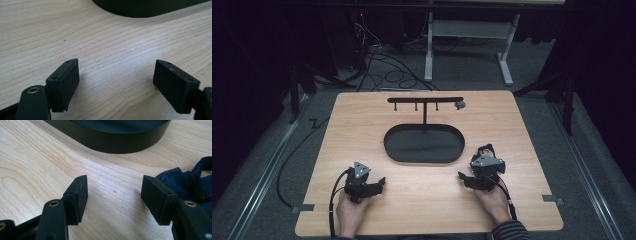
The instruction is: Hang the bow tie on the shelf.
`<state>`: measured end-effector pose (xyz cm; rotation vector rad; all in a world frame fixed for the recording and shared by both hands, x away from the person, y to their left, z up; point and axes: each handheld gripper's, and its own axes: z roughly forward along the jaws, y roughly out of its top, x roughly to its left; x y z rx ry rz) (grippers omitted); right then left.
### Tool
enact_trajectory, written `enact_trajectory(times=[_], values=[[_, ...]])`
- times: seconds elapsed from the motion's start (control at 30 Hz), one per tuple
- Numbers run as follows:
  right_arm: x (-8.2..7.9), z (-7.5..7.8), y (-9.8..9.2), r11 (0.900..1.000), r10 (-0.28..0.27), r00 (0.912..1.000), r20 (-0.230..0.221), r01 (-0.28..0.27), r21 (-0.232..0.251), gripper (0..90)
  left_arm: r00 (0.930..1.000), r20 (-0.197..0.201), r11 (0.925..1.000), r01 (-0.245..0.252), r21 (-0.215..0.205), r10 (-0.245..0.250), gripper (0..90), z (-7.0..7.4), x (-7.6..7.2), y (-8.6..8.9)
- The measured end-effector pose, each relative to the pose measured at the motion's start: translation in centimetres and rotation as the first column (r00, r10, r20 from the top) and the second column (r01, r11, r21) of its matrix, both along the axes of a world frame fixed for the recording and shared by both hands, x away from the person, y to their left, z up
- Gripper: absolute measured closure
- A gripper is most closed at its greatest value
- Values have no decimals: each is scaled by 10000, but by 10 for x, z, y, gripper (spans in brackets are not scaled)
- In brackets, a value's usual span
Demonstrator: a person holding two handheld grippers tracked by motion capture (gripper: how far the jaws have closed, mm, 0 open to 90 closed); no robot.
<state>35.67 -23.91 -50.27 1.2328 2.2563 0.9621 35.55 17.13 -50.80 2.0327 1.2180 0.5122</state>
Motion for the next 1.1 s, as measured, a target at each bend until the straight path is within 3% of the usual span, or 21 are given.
enact_trajectory(times=[0.3, 0.53, 0.63, 1.0, 1.1], values=[[-2, 0, 1, 10000, -91, 10000, -30, 91, 20, 413, 10000, -11, 10000, -4, -20, 4, 214, 0, 0, 0], [-5, 1, 2, 9999, -119, 9999, -1, 119, 34, 476, 10000, -64, 9999, 7, -157, -8, 214, 0, 1, 1], [-7, 4, 2, 9997, -168, 9998, -47, 169, 150, 498, 10000, -34, 10000, 16, -5, -16, 211, 0, 1, 0], [-20, 13, -6, 9998, -120, 9984, 548, 110, 182, 512, 10000, -51, 10000, 23, -22, -23, 211, 0, 1, 0], [-24, 15, -10, 9991, -290, 9983, 506, 274, 317, 517, 10000, -59, 10000, 29, -41, -30, 211, 0, 1, 0]])
